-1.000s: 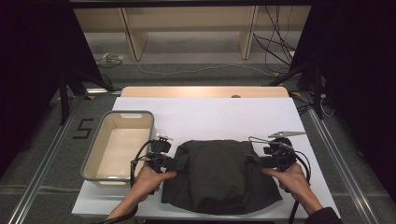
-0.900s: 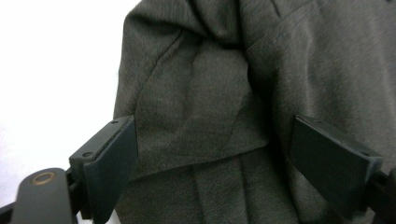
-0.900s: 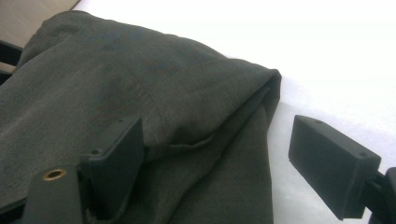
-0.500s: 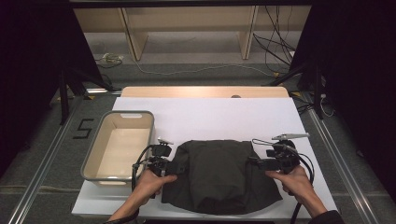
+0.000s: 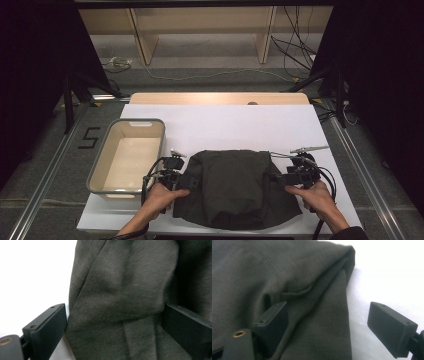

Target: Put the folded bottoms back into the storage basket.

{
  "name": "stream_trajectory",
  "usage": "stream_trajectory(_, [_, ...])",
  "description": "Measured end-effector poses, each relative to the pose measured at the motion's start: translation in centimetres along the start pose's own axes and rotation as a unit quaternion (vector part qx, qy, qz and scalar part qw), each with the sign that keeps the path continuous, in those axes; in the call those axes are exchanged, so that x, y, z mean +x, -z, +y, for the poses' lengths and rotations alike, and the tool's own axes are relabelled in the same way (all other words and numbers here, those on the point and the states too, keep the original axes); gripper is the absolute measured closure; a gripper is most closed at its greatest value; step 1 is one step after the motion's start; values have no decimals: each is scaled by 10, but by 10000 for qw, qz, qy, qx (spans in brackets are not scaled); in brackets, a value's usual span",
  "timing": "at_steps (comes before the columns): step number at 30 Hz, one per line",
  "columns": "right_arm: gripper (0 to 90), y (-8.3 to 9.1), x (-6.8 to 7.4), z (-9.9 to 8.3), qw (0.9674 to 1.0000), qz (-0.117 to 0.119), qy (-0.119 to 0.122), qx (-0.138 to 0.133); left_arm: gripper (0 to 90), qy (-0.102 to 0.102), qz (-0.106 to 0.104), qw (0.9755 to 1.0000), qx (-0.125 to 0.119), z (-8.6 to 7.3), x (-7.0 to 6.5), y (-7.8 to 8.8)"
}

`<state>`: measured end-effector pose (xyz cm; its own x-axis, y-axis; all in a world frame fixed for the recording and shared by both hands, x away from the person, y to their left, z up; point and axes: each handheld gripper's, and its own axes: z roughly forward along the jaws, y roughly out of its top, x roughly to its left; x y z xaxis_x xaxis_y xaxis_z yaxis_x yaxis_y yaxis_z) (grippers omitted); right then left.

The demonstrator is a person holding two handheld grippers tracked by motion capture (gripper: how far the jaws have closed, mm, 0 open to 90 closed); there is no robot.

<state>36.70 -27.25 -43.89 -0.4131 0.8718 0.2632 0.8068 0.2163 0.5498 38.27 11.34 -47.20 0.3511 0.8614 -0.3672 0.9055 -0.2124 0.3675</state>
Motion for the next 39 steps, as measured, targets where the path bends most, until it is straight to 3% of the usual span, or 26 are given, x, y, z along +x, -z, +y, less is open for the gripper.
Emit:
stream_trajectory(8, [165,-7,-4,-4,9996,132,-152,193,42,4,-26,10000,57,0,-1,0])
stream_trajectory(14, [162,-13,1,-5,9987,346,-178,329,116,-10,-136,9999,-22,-2,1,2])
stream_trajectory(17, [162,-16,3,-5,9980,456,-224,367,238,-57,-548,9985,4,-4,0,2])
stream_trajectory(19, [160,-18,5,-5,9978,473,-193,426,308,-180,-504,9986,-8,-6,-1,2])
stream_trajectory(21, [160,-20,6,-5,9975,490,-174,471,444,-69,-889,9960,75,-6,0,-1])
stream_trajectory(23, [160,-24,8,-5,9973,444,-170,550,519,-241,-738,9970,51,-7,-5,-2])
stream_trajectory(25, [160,-27,9,-6,9971,386,-132,643,613,-256,-812,9964,39,-7,-8,-4])
stream_trajectory(27, [161,-29,9,-6,9970,330,-141,679,677,-327,-758,9966,2,-8,-11,-5])
stream_trajectory(31, [196,-31,9,-8,9969,372,-162,677,759,-311,-867,9957,-22,-7,-11,-4])
stream_trajectory(34, [282,-31,10,-9,9962,525,-234,652,803,-305,-928,9952,-19,-7,-11,-4])
stream_trajectory(39, [434,-34,18,-10,9962,503,-125,699,814,-404,-955,9946,15,-7,-12,-5])
